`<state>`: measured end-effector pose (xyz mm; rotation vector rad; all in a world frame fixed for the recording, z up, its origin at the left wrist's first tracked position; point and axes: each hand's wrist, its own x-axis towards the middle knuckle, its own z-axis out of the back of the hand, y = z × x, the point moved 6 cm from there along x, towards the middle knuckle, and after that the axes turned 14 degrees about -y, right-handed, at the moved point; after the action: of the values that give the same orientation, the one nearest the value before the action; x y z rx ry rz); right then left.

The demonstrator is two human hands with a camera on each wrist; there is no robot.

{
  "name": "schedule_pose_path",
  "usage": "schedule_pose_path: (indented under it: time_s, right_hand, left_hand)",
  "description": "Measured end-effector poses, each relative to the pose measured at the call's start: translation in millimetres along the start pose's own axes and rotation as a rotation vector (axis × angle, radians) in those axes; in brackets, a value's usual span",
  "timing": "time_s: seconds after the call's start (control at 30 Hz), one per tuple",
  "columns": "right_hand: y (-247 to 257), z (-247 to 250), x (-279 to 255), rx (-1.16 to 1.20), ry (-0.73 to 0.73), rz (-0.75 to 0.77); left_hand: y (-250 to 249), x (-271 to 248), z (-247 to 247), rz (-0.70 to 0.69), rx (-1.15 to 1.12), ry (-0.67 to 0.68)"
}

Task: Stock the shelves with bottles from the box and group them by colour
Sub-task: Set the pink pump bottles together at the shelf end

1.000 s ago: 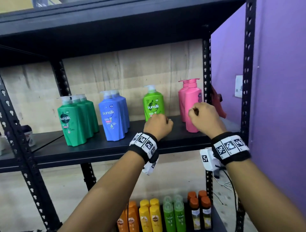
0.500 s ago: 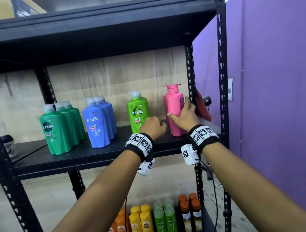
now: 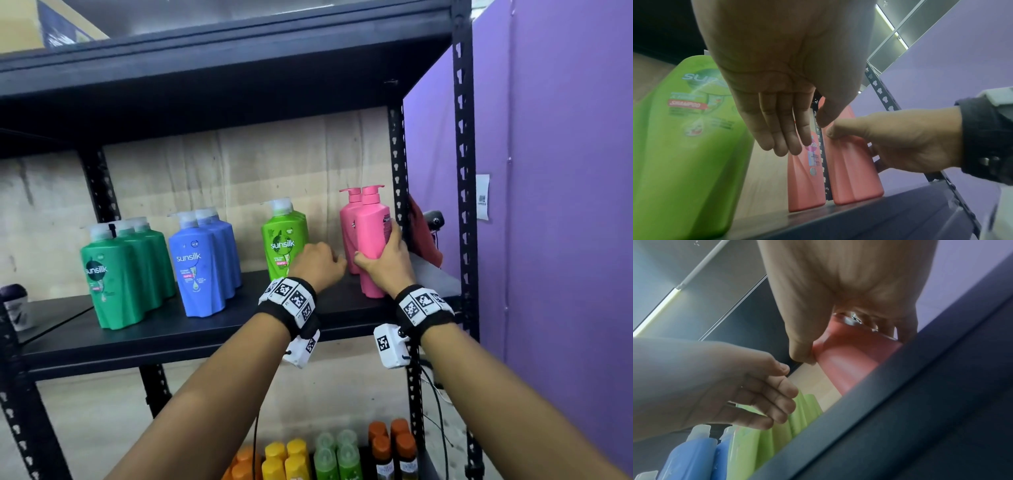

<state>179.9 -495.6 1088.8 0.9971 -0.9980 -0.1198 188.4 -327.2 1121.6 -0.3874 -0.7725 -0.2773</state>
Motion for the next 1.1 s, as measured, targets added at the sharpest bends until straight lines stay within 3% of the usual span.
schedule_pose_path:
  time_s: [0.37,0.6,0.83,1.1]
  right_hand:
    - [-40.3,39.0,25.3,-0.043,-0.103,0.007]
    - [-58.5,47.2,26.6,0.024,-0.135,0.023]
    - [-67.8,47.7,28.0,0.060,-0.120,0.020]
    - [-69.3,47.0,27.9,0.052,-0.133,0.023]
  left_hand:
    - [-32.6,44.8,-15.7,-0.024,-0.064,0.032]
    - [-35.0,103.4,-28.6,0.078,-0.071,0.043]
    - [-24.8,138.2,-72.8,0.340,-0.274,0.182]
    - [-22.4,151.7,-115.3,0.380,-0.611,0.184]
